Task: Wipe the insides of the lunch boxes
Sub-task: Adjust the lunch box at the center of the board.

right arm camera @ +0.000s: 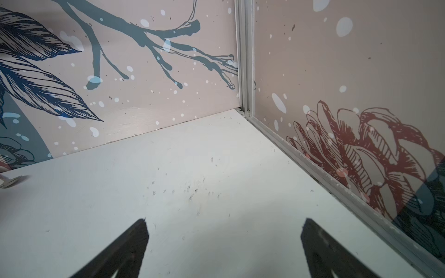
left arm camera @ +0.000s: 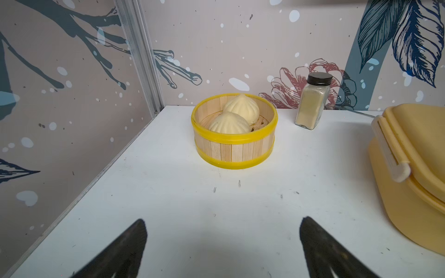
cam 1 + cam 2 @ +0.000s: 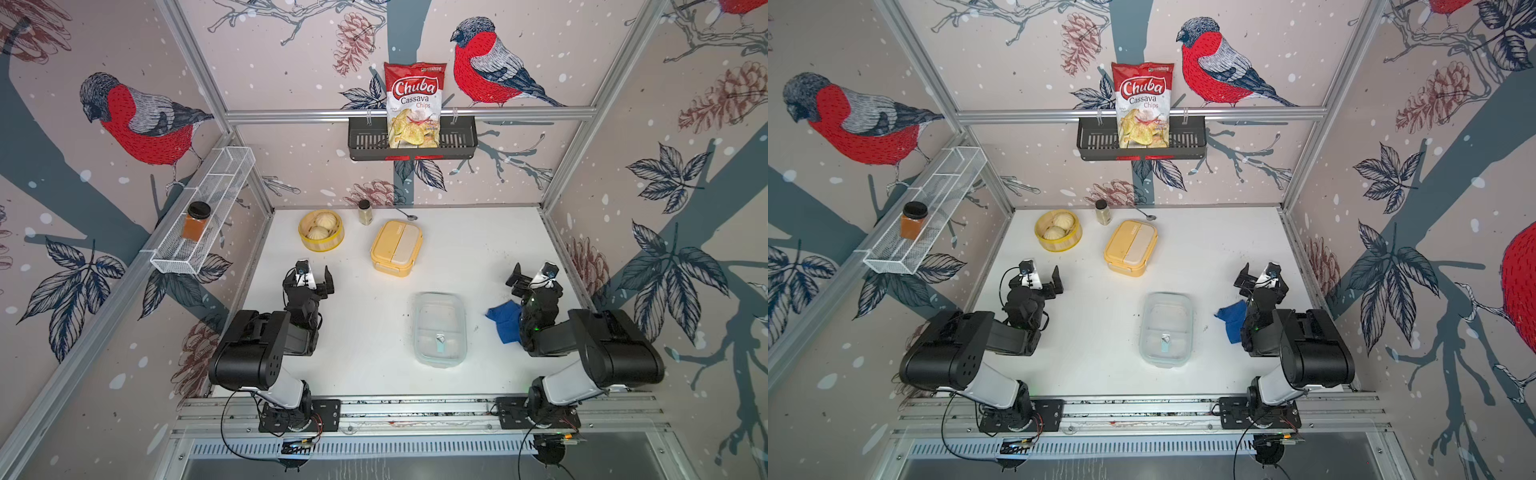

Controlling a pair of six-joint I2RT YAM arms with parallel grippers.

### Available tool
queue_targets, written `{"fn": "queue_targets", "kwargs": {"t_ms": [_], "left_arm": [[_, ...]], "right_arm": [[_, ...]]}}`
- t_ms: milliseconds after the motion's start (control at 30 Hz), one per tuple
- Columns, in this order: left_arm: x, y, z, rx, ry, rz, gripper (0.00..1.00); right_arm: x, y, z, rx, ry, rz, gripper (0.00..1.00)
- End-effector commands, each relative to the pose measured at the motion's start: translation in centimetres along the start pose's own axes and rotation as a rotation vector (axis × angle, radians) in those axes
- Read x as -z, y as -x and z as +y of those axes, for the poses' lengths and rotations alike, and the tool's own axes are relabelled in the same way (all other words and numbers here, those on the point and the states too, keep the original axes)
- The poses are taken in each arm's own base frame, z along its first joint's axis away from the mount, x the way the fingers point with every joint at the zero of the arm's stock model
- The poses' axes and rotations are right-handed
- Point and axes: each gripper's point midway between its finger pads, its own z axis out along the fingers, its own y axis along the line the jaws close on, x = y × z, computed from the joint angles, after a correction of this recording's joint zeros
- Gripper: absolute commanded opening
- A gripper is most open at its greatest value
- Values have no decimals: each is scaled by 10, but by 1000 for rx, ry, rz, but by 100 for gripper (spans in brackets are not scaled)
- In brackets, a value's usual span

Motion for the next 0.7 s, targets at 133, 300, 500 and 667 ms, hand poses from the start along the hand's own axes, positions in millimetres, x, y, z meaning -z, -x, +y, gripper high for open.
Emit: {"fn": "queue_targets", "kwargs": {"t_ms": [133, 300, 500, 667], "left_arm": [[1, 12, 1, 2, 3, -51, 98], [1, 12, 0, 3, 1, -51, 98], [1, 13, 1, 4, 3, -52, 98], [1, 13, 1, 4, 3, -53, 98]], "right_arm": [[0, 10, -1, -2, -6, -38, 100], [0, 10, -1, -3, -6, -39, 100], [0, 9, 0, -4, -2, -36, 100], [0, 9, 0, -4, -2, -35, 100]]}}
